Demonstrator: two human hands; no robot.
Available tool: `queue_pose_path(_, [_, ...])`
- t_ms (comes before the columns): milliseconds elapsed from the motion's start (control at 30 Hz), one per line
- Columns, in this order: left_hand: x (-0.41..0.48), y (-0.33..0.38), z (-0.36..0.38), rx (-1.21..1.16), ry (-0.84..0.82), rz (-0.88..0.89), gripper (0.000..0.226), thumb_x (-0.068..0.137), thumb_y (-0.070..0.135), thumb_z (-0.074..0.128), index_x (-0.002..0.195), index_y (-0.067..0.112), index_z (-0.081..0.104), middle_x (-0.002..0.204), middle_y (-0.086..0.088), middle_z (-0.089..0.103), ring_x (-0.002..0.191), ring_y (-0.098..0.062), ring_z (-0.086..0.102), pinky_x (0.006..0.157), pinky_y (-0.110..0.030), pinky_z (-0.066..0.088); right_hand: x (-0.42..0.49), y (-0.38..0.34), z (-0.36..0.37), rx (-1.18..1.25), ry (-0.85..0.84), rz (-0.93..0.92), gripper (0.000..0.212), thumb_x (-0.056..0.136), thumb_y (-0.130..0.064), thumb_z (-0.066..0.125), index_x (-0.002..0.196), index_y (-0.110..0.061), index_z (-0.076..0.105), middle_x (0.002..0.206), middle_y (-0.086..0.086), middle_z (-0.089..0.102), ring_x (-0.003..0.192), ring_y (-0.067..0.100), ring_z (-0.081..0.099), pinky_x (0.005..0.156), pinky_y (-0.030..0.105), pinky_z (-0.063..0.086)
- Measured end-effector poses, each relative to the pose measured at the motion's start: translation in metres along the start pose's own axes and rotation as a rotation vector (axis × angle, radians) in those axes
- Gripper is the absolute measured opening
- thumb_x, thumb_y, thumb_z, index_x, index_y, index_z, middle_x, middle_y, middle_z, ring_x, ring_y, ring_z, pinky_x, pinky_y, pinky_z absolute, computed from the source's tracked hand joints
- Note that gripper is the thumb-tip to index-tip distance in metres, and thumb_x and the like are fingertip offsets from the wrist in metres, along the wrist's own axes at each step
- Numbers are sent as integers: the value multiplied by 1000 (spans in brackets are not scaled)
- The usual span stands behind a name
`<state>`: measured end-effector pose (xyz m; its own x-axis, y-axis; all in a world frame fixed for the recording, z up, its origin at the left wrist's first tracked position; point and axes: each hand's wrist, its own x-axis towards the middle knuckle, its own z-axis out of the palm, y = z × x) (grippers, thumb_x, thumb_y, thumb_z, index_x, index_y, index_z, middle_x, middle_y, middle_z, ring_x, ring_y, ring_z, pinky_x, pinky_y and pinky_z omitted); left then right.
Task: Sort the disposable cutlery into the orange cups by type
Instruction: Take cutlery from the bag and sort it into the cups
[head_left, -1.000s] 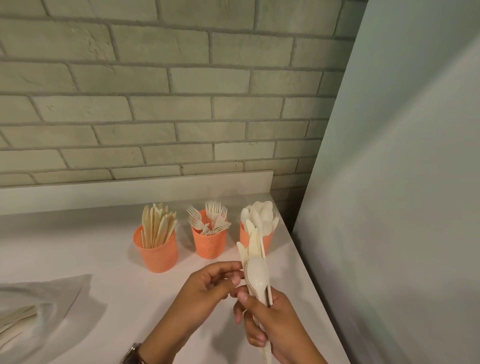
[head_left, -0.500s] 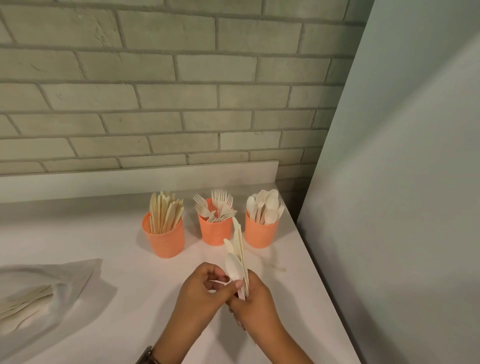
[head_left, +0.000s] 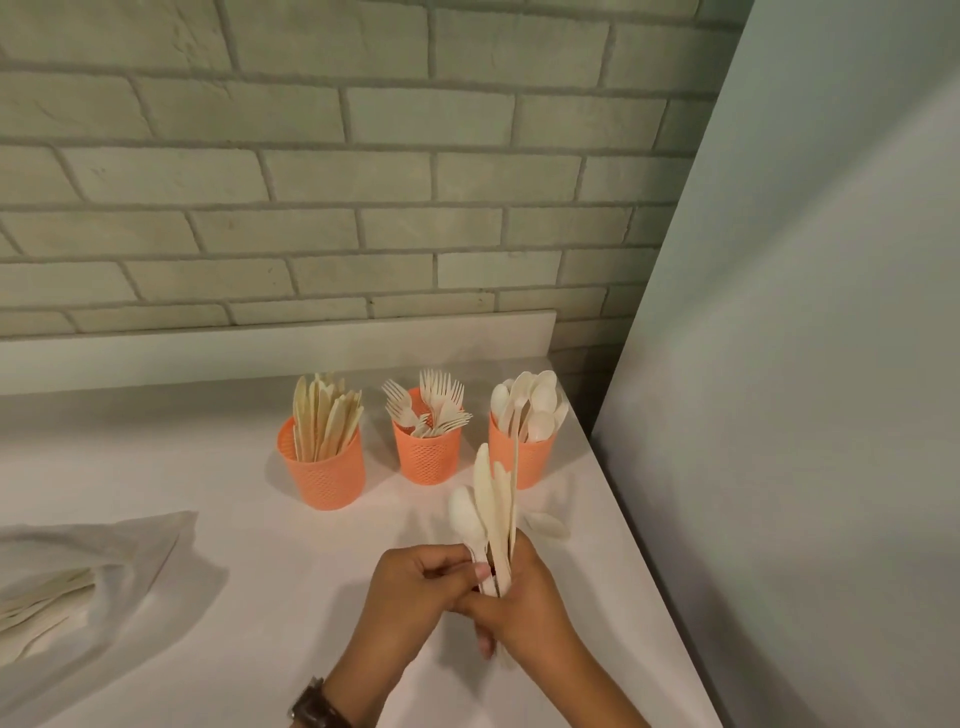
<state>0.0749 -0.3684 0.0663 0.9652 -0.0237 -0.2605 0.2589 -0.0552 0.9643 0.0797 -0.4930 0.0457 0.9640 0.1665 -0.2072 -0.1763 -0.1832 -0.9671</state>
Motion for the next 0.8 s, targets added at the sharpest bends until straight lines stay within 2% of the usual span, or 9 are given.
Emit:
queue_pose_path(100, [8, 15, 4, -98, -20, -11, 9, 77, 0, 69, 73, 5, 76, 65, -6, 72, 60, -11, 63, 60, -15, 51, -3, 1, -20, 71, -14, -12, 34, 71, -14, 77, 91, -19, 50, 67, 0, 61, 30, 21, 44, 33, 21, 35])
queue_pose_path(233, [43, 42, 4, -160, 134, 101, 13, 75, 2, 72, 70, 14, 75, 70, -2, 71, 71, -14, 64, 73, -21, 57, -7, 9, -43, 125, 123, 12, 23, 90, -22, 57, 81, -9, 41, 58, 5, 54, 26, 17, 35, 35, 23, 24])
queue_pose_path(300, [63, 59, 9, -72, 211, 215, 11, 76, 6, 73, 70, 15, 74, 64, 5, 70, 68, -10, 63, 74, -20, 53, -10, 10, -50, 214, 207, 52, 26, 92, -27, 52, 83, -5, 41, 58, 7, 51, 25, 14, 30, 37, 21, 21])
queue_pose_path(367, [81, 71, 20, 33, 287, 330, 5, 76, 10, 74, 72, 13, 73, 61, 13, 67, 61, 4, 60, 68, -11, 47, -12, 11, -55, 284, 256, 74, 25, 95, -26, 48, 83, -5, 42, 59, 8, 49, 25, 13, 28, 38, 19, 20])
queue_pose_path(433, [97, 76, 32, 156, 343, 414, 5, 77, 11, 72, 73, 10, 72, 65, 11, 66, 58, 9, 58, 60, -5, 41, -13, 11, -58, 327, 281, 71, 25, 95, -26, 48, 82, -5, 43, 59, 9, 48, 26, 12, 27, 36, 17, 21])
queue_pose_path(533, [125, 63, 45, 412, 366, 503, 18, 79, 15, 70, 67, 2, 69, 72, -6, 67, 68, -14, 60, 64, -25, 44, -15, 10, -61, 341, 298, 57, 22, 93, -27, 50, 84, -7, 46, 61, 10, 48, 27, 12, 27, 36, 16, 22])
queue_pose_path(600, [135, 51, 52, 572, 351, 471, 20, 81, 19, 66, 67, 6, 69, 70, -9, 67, 67, -24, 60, 63, -34, 46, -15, 8, -62, 350, 297, 57, 22, 93, -28, 51, 88, -7, 48, 61, 8, 48, 28, 12, 27, 35, 16, 23])
queue_pose_path(700, [142, 37, 60, 844, 323, 409, 19, 84, 23, 59, 76, 11, 72, 73, -11, 70, 70, -28, 63, 56, -32, 42, -15, 8, -63, 342, 297, 67, 24, 93, -28, 52, 92, -5, 48, 59, 7, 48, 28, 11, 29, 35, 15, 25])
queue_pose_path(800, [148, 32, 61, 876, 244, 365, 23, 87, 25, 55, 80, 10, 71, 71, -12, 70, 67, -28, 64, 56, -31, 42, -16, 7, -65, 337, 297, 80, 23, 92, -29, 53, 91, -6, 48, 59, 8, 48, 30, 11, 28, 36, 15, 25])
